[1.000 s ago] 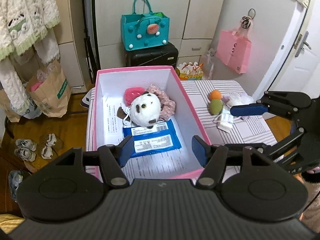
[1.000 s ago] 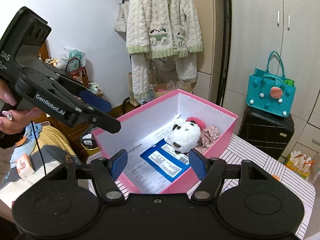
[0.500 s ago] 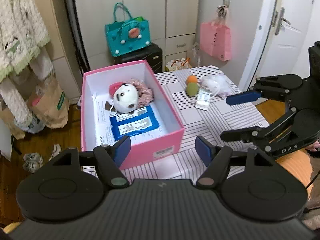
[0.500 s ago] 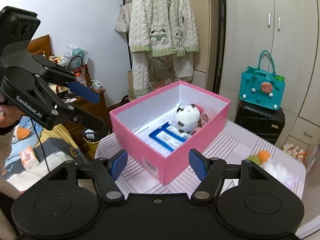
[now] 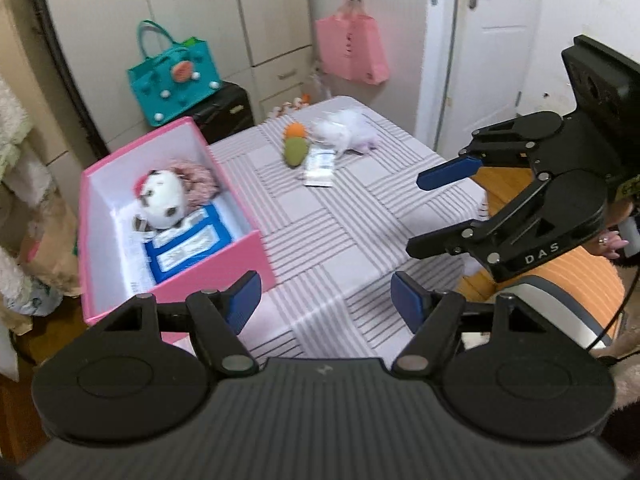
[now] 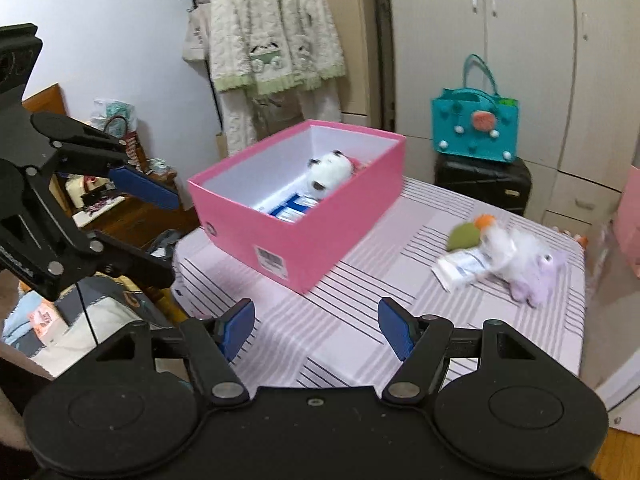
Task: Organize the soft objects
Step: 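Withdraw the left tool from the box toward the remaining items on the table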
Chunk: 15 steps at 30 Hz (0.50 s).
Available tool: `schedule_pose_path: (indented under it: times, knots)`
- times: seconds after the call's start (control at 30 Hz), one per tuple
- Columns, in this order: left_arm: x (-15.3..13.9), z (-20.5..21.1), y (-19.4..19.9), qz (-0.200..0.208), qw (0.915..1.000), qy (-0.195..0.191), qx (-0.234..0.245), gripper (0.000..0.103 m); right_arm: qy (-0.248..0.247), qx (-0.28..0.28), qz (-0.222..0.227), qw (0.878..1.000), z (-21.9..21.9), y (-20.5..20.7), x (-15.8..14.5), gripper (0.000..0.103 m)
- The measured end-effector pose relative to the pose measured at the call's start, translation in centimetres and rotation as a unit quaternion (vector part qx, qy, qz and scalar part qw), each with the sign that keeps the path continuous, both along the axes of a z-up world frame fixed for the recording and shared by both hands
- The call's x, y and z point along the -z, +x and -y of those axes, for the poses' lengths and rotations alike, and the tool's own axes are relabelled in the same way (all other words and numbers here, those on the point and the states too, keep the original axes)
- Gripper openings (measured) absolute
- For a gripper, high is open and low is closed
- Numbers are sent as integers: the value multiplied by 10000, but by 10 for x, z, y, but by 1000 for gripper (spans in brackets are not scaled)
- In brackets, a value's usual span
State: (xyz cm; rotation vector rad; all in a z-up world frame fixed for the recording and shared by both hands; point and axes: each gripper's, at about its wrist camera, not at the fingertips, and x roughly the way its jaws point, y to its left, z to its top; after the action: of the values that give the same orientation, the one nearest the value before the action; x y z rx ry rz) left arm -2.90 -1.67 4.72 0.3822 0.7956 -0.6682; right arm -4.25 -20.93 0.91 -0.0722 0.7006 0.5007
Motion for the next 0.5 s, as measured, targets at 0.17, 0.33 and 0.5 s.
schedule_pose_path:
  times: [0.17, 0.33, 0.5]
  knots:
    - [15, 16, 7, -132, 9993, -266, 216, 71, -59, 268, 163, 9995, 22, -6, 21, 73]
    - [34, 32, 22, -113, 9978, -619, 226, 71, -70, 424, 367, 9984, 44, -1, 47, 74]
    - [56, 47, 41, -158, 9952, -964, 111, 69, 41, 667, 624, 9958, 63, 14, 67, 74]
